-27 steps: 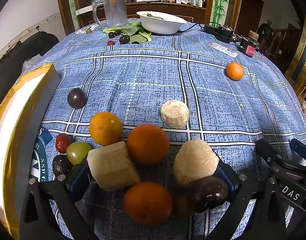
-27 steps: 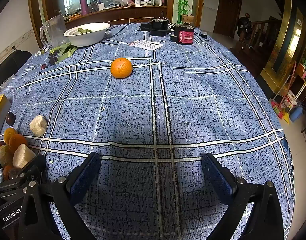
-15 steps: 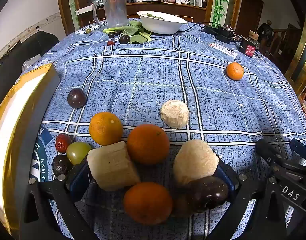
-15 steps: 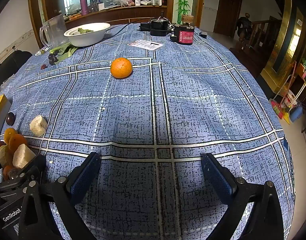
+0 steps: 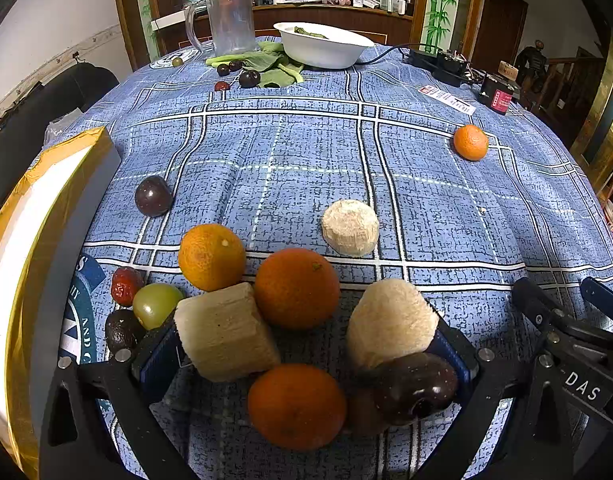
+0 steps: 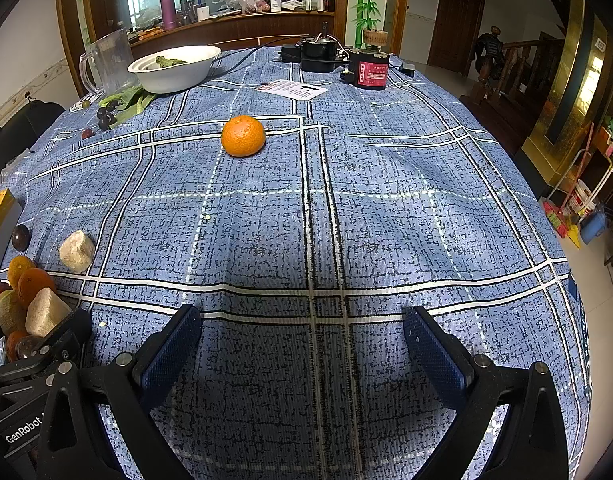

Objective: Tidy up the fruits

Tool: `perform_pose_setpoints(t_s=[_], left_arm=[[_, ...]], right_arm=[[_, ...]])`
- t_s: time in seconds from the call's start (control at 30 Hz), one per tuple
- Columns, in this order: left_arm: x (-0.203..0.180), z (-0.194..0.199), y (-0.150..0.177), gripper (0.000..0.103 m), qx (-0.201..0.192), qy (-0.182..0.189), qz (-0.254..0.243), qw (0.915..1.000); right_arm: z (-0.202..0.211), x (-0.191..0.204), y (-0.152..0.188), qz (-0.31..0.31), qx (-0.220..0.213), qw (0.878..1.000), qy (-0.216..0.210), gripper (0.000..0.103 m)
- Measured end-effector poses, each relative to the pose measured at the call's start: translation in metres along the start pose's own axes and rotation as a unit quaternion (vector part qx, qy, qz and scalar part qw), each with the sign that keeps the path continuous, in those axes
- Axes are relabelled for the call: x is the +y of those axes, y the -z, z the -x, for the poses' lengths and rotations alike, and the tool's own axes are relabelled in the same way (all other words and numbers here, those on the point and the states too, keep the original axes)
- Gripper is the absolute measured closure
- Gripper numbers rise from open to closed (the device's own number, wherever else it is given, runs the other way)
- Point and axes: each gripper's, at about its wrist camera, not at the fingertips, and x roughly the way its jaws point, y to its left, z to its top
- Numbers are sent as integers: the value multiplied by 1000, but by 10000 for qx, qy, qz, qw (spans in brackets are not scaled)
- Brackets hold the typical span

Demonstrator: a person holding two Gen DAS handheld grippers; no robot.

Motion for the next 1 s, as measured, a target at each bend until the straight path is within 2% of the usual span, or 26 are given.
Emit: perform_pose_setpoints(t_s=[0.23,0.43,0.63,0.9,1.0], left_arm=[[0,0,0,0,10,1,-10,10000],[2,1,0,0,171,125,-173,9996],[1,2,2,0,142,204,-319,9992],[3,6,5,0,223,339,-474,9981],[11,19,9,0,38,512,-436,9977]], right_arm=[[0,0,0,0,1,10000,0,1],[0,0,0,-37,22,10000,-9,1],[0,3,-7,-325,355,9987,161,1],[1,1,-5,-352,313,9987,203,1],[0,1,-5,-365,309,9986,236,1]])
